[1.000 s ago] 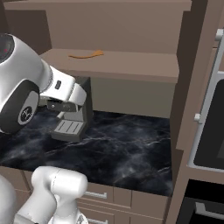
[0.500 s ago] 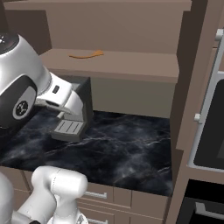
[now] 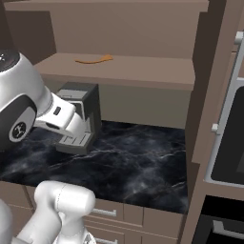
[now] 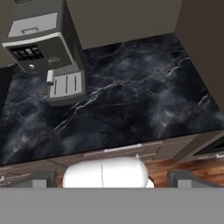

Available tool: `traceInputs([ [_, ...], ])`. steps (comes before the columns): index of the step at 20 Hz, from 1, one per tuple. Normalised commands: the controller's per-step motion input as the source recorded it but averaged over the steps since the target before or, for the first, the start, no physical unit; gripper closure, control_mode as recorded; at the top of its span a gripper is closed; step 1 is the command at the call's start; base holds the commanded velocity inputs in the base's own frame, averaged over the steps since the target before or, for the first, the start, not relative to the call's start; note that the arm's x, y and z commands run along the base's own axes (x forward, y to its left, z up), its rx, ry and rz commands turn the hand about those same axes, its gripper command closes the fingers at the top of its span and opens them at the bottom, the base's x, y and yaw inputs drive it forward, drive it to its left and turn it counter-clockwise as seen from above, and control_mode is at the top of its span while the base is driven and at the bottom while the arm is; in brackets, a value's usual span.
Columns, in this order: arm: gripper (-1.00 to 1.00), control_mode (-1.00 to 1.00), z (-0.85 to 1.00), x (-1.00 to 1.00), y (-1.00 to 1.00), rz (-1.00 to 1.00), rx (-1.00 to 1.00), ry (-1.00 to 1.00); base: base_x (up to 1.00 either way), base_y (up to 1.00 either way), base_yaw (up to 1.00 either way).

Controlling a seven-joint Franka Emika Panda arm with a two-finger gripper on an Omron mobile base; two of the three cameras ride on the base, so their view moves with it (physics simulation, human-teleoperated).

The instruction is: Organize the utensils by type. Pick up the wooden spoons from the counter and place them in the open cabinet. Then pick up the metallic utensils from the counter and place them in the open drawer.

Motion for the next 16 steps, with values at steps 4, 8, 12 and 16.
traceInputs([
  [4,-1.0,-1.0,-0.06,-0.23,0.03,0.0,0.0,-0.04,0.0,0.0,0.0],
  [8,-1.0,-1.0,0.0,-0.28,0.0,0.0,0.0,-0.03,0.0,0.0,0.0],
  [12,-1.0,-1.0,0.0,-0.26,0.0,0.0,0.0,0.0,0.0,0.0,0.0],
  [16,-1.0,-1.0,0.0,-0.18,0.0,0.0,0.0,0.02,0.0,0.0,0.0],
])
